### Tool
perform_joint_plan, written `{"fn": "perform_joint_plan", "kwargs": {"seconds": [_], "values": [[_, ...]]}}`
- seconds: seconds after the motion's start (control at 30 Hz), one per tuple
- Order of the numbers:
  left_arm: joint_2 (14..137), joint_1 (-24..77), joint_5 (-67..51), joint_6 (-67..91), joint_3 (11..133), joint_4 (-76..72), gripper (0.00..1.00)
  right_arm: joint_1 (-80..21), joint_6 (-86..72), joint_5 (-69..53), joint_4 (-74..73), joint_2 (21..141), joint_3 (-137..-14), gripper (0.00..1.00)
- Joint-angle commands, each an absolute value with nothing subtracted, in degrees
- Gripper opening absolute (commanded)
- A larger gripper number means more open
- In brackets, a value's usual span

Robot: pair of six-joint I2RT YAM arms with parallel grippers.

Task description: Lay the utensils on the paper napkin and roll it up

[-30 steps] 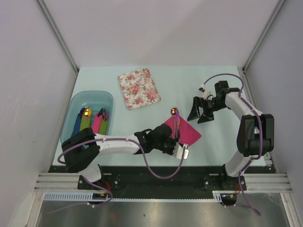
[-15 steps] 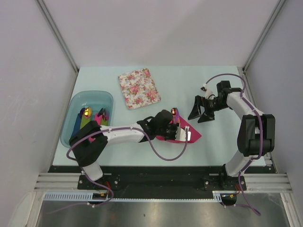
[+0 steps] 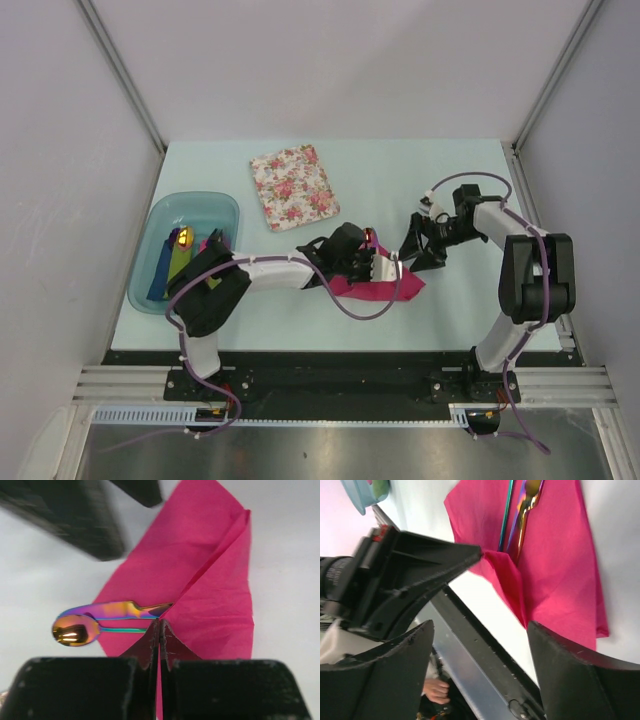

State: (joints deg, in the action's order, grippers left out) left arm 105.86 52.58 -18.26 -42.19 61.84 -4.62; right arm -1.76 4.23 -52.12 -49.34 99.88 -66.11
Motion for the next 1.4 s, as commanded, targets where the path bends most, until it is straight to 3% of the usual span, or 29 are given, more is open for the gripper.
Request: {"fn": "perform_joint_plan", "kwargs": {"seconds": [0.0,0.2,0.53,0.77,0.97,1.2,1.37], "values": [[106.08,52.03,-20.74,-42.45,64.51,-6.94,0.00,-1.67,1.76,-55.63,-46.85,100.72,-64.16,0.76],[106.61,51.94,-23.12,-42.80,64.95,-6.68,0.00,-1.67,3.24,-56.60,-48.07,102.65,-63.81,0.61],[107.93,51.86,-22.33,-42.63,65.74,-5.89,0.01,-4.57,5.80,-57.13,-47.38,103.62,-59.33,0.54],[108.11,51.50,-21.97,-41.22,66.01,-5.98,0.05,-5.09,5.45,-56.16,-43.77,105.46,-57.39,0.55],[107.93,51.42,-21.18,-39.29,66.80,-4.93,0.18,-5.71,5.19,-55.11,-43.42,107.57,-57.22,0.54],[104.86,51.07,-21.09,-34.55,68.20,1.58,0.45,-5.01,4.48,-54.05,-43.42,109.07,-57.65,0.54],[102.83,50.62,-22.94,-30.16,67.42,5.79,0.53,-5.10,3.96,-53.97,-43.24,109.34,-58.01,0.53]]}}
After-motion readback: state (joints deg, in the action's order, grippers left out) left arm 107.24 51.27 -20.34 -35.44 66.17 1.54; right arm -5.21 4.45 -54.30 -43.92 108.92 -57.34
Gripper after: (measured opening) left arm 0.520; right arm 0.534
